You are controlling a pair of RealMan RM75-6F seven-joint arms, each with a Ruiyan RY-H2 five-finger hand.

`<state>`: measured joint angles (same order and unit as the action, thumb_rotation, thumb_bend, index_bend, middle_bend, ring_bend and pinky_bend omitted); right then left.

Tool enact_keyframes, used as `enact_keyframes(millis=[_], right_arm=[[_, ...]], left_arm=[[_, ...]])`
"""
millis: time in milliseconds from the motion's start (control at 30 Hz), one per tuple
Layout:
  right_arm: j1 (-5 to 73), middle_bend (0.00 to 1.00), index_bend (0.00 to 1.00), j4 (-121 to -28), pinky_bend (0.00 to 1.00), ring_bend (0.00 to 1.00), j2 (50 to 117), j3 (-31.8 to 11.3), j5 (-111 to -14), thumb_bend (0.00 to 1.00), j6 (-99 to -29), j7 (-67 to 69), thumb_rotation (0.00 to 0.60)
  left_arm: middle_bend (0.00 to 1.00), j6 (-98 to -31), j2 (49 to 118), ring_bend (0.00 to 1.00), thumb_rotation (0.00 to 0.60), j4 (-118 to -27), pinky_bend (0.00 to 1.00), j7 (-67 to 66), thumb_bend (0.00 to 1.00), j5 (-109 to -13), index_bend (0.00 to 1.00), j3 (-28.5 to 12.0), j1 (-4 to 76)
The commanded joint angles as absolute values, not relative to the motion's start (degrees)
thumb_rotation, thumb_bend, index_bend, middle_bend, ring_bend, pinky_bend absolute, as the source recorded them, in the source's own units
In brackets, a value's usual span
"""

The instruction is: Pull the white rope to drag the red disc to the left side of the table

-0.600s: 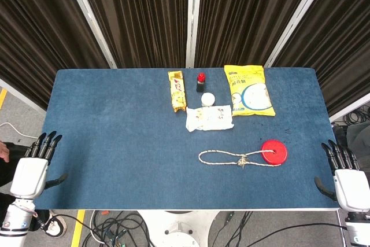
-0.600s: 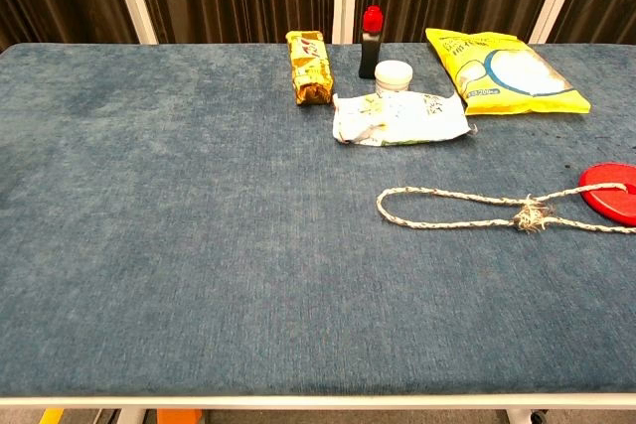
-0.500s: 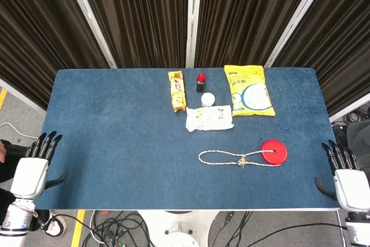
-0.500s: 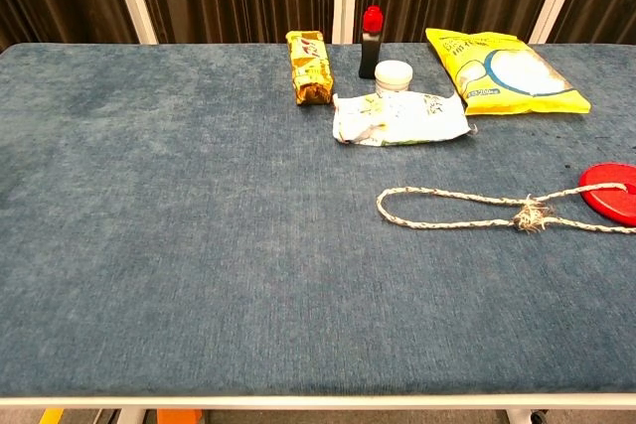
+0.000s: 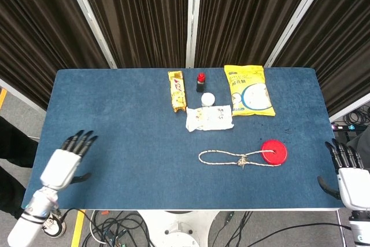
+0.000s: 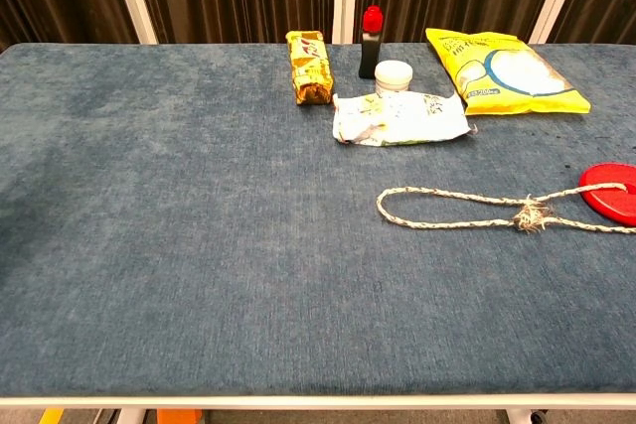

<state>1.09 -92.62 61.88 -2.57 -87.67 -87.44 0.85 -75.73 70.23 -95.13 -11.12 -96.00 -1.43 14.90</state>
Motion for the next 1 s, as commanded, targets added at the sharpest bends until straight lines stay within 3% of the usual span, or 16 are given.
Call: enact_keyframes(millis=[33, 467, 1000], right_arm=[[0.92, 0.00, 0.00, -92.68, 0.00, 0.00, 61.57, -2.98, -87.07, 0.18, -87.76, 1.34, 0.600], [0.58, 0.00, 0.00, -90.27, 0.00, 0.00, 61.23, -3.92, -84.76, 0.18, -87.43, 4.47, 0.600], [-0.12, 0.00, 0.00, -86.11, 0.00, 0.00, 62.39, -5.05, -82.90, 0.18, -87.98, 8.83, 0.600]], left_arm=[[0.04, -66.79, 72.46, 0.00, 0.600, -96.16, 0.16, -11.74, 0.06, -99.43, 0.08, -3.04, 23.30], [0.05, -46.53, 90.08, 0.00, 0.600, -87.61, 0.17, -7.59, 0.06, -97.32, 0.08, -8.27, 44.21], [0.08, -39.29, 100.50, 0.00, 0.600, -75.02, 0.17, -1.86, 0.07, -94.53, 0.08, -7.20, 55.39]])
